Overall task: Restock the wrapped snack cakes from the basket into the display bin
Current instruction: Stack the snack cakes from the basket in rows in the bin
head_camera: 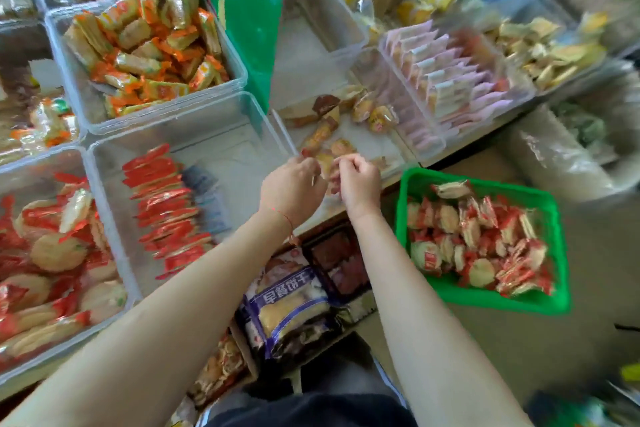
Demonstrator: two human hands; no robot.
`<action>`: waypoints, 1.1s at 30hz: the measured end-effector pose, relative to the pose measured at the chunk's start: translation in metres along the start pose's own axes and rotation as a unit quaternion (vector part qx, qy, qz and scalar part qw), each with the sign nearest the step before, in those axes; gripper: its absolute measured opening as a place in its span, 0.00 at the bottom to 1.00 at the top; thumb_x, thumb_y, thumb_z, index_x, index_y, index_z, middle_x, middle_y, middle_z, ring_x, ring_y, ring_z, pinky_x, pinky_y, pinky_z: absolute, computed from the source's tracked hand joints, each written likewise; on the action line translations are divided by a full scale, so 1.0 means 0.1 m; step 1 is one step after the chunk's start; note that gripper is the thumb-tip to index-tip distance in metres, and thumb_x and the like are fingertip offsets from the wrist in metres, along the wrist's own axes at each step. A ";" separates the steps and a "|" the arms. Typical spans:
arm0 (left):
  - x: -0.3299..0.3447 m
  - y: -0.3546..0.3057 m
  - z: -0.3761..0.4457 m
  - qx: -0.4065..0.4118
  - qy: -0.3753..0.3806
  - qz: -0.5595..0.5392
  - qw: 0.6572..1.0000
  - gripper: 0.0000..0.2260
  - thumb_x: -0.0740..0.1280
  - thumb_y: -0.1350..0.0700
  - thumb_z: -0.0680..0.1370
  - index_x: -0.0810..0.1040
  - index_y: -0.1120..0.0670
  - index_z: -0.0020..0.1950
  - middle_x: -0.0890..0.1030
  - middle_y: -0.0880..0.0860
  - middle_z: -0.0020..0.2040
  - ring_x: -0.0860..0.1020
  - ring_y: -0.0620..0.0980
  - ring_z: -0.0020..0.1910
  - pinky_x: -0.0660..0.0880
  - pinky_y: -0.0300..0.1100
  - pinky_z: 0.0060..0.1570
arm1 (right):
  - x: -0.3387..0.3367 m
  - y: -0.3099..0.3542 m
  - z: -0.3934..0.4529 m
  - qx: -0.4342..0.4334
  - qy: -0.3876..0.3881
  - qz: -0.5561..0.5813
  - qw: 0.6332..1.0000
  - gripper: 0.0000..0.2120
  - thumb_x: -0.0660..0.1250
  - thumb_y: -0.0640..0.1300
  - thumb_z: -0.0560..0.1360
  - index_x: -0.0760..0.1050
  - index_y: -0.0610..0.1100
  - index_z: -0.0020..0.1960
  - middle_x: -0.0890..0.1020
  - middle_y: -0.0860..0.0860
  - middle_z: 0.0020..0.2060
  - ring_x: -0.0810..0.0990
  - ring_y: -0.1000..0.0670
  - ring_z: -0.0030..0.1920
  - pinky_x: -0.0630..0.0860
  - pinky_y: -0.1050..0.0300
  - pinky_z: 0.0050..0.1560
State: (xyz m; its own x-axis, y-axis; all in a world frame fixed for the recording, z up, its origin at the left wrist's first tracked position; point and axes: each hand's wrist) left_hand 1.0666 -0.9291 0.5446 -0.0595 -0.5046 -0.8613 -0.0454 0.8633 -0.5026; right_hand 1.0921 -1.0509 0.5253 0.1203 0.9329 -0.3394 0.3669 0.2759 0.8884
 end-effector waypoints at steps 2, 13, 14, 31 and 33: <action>0.28 -0.39 0.08 0.033 0.056 -0.005 0.998 0.10 0.60 0.51 0.78 0.78 0.52 0.53 0.79 0.53 0.53 0.78 0.57 0.51 0.77 0.49 0.47 | -0.50 -0.27 0.15 0.042 -0.045 -0.019 0.998 0.10 0.59 0.45 0.74 0.77 0.48 0.38 0.80 0.56 0.25 0.76 0.54 0.25 0.71 0.61 0.28; 2.03 -1.51 0.48 -0.051 0.345 0.034 0.936 0.23 0.61 0.49 0.77 0.67 0.49 0.72 0.61 0.59 0.71 0.75 0.61 0.59 0.73 0.47 0.55 | -2.14 -2.02 0.81 0.231 -0.134 -0.235 0.934 0.27 0.68 0.43 0.75 0.65 0.48 0.72 0.70 0.44 0.69 0.73 0.41 0.64 0.76 0.46 0.61; 2.13 -1.52 0.49 -0.072 0.349 0.041 0.933 0.25 0.61 0.49 0.76 0.65 0.49 0.73 0.59 0.59 0.72 0.74 0.62 0.60 0.74 0.47 0.54 | -2.22 -2.10 0.86 0.230 -0.163 -0.257 0.924 0.30 0.69 0.43 0.74 0.63 0.48 0.73 0.67 0.44 0.70 0.70 0.41 0.67 0.75 0.45 0.63; 2.40 -2.07 0.56 -0.208 0.348 -0.343 0.848 0.26 0.69 0.44 0.75 0.68 0.52 0.69 0.78 0.51 0.58 0.80 0.47 0.52 0.76 0.38 0.47 | -2.60 -1.95 1.00 0.140 0.000 0.004 0.990 0.14 0.65 0.62 0.75 0.79 0.51 0.49 0.83 0.53 0.41 0.78 0.61 0.36 0.72 0.61 0.35; 2.38 -1.98 0.59 -0.256 0.382 -0.401 0.792 0.20 0.69 0.43 0.76 0.73 0.52 0.63 0.82 0.55 0.54 0.83 0.52 0.50 0.81 0.45 0.48 | -2.59 -1.92 1.00 0.153 0.088 -0.011 0.984 0.20 0.59 0.69 0.75 0.78 0.54 0.49 0.80 0.57 0.41 0.73 0.63 0.37 0.68 0.63 0.36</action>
State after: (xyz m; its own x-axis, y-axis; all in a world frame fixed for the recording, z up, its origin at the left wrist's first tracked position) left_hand 1.1199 -1.2198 0.4350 -0.3834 -0.9164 0.1145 -0.7616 0.2436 -0.6006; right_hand 1.0830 -1.3687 0.4120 -0.0418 0.9605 -0.2752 0.6312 0.2389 0.7379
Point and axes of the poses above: each hand's wrist, its own z-axis towards the middle knuckle, its own x-axis out of the palm, y = z × x
